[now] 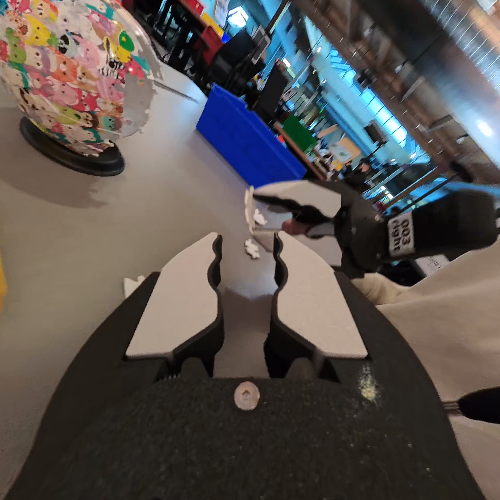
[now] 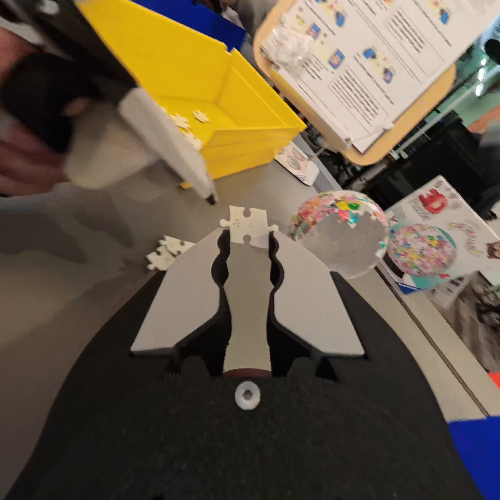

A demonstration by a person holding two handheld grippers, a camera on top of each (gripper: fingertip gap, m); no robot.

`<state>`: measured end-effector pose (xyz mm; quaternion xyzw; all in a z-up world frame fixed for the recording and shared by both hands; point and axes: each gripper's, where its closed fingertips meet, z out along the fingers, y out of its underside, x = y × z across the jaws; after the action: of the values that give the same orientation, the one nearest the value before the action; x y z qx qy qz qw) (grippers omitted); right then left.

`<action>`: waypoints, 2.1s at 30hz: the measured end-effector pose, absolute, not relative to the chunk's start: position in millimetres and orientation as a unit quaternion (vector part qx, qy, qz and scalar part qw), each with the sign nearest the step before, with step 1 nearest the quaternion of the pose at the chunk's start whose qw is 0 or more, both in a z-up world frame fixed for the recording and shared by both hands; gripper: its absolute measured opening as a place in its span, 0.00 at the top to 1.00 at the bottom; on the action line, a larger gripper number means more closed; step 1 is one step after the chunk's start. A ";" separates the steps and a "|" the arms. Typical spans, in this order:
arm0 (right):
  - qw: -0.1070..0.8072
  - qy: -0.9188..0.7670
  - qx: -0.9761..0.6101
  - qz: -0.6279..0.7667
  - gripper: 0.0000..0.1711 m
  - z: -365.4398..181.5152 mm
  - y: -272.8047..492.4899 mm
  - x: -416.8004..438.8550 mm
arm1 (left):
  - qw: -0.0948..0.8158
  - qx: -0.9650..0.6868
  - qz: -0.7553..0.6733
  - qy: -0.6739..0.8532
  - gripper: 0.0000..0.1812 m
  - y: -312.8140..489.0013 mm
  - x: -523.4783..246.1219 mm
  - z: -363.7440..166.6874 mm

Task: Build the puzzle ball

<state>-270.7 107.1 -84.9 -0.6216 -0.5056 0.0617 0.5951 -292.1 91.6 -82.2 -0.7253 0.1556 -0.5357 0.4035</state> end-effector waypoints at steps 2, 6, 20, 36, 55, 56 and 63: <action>0.605 -0.504 -0.614 0.055 0.84 -85.9 98.9 -269.6 | 0.386 -0.719 -0.557 0.153 0.84 87.3 -288.6 -82.3; 0.611 -0.506 -0.606 0.058 0.84 -87.7 86.3 -269.6 | 0.370 -0.705 -0.586 0.150 0.87 81.0 -285.7 -78.4; 0.615 -0.499 -0.609 0.041 0.84 -81.8 83.2 -279.8 | 0.349 -0.703 -0.602 0.150 0.89 76.4 -283.4 -80.8; 0.374 -0.381 -0.690 0.488 0.89 -76.3 58.8 -278.2 | 0.281 -0.676 -0.654 0.191 0.99 61.0 -292.6 -77.9; 0.403 -0.137 -0.829 0.363 0.99 -105.8 163.5 -228.9 | 0.370 -0.775 -0.486 0.161 0.87 98.5 -323.0 -107.6; 0.428 -0.128 -0.839 0.312 0.99 -109.4 182.4 -218.1 | 0.376 -0.773 -0.488 0.153 0.88 99.7 -325.5 -105.4; 0.451 -0.086 -0.872 0.170 0.99 -131.1 249.0 -199.7 | 0.362 -0.771 -0.496 0.167 0.88 94.3 -318.3 -109.8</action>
<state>-199.7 249.0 -131.1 -0.8720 -0.0858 0.1698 0.4510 -318.3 94.3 -109.8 -0.7715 0.1670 -0.4960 0.3618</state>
